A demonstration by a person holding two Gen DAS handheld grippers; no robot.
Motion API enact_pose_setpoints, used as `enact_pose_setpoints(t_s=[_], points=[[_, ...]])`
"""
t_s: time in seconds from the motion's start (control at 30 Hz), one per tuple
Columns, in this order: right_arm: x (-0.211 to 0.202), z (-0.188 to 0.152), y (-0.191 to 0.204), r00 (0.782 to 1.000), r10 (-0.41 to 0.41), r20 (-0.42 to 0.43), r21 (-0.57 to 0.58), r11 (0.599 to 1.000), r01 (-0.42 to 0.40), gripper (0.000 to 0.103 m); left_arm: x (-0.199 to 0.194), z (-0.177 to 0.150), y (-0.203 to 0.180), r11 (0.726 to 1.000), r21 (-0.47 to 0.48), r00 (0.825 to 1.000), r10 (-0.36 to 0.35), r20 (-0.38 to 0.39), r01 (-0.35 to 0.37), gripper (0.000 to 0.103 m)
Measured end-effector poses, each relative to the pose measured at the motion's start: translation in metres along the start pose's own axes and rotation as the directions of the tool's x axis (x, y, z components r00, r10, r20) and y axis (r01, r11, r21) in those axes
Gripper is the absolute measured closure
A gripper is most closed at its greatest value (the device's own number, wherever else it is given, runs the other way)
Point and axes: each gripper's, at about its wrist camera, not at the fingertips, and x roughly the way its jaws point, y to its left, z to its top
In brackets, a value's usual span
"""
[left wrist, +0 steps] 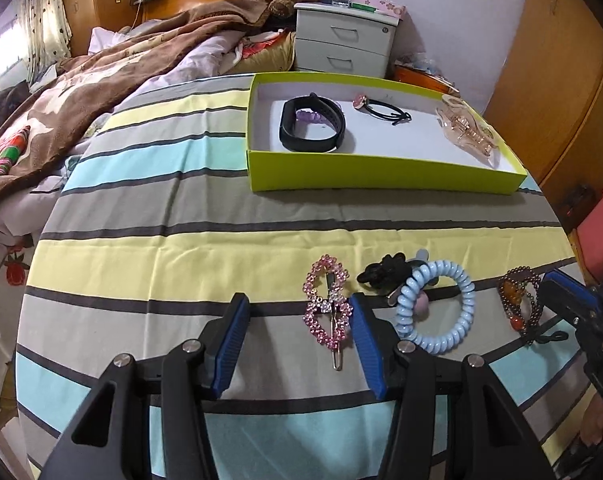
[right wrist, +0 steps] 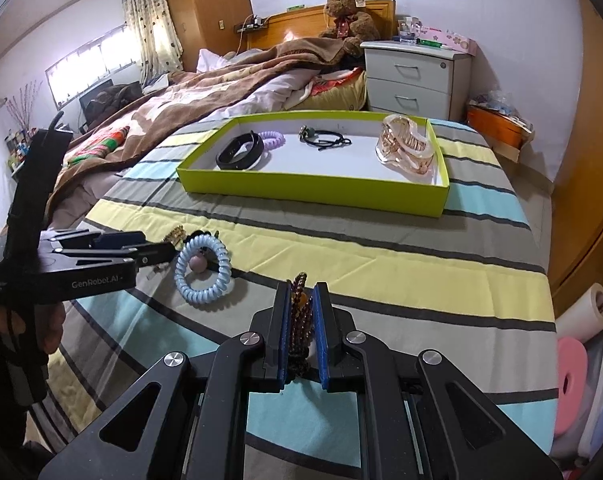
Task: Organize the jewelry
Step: 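Grasp the pink rhinestone hair clip with the left gripper while the right gripper holds the bracelet, then carry the hair clip and beaded bracelet over the green box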
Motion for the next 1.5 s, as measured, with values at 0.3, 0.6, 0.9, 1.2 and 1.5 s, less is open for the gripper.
enact_pose_setpoints(t_s=[0.3,0.6,0.9,1.2,1.5], points=[[0.014,-0.005,0.002,0.997,-0.026,-0.073,-0.041,0.999,0.023,0.071,0.002,0.001,0.003,0.999,0.012,0.999,0.052,0.014,-0.052,0.062],[0.019,-0.010,0.003,0.995,-0.062,-0.073,-0.038,0.998,0.059,0.082,0.002,0.001,0.003,0.999,0.017,0.998,0.051,0.030,-0.052,0.075],[0.015,-0.008,0.001,0.996,-0.071,-0.056,-0.020,0.997,0.070,0.095,0.000,0.000,0.008,0.999,0.007,0.999,0.037,0.034,-0.037,0.085],[0.008,-0.006,0.004,0.997,-0.073,-0.032,-0.017,0.997,0.072,0.096,-0.007,-0.001,0.013,1.000,-0.006,0.998,0.030,0.047,-0.030,0.090],[-0.001,0.001,0.004,0.997,-0.077,-0.003,-0.005,0.997,0.077,0.097,-0.020,0.001,0.018,1.000,-0.017,0.997,0.027,0.079,-0.026,0.090]])
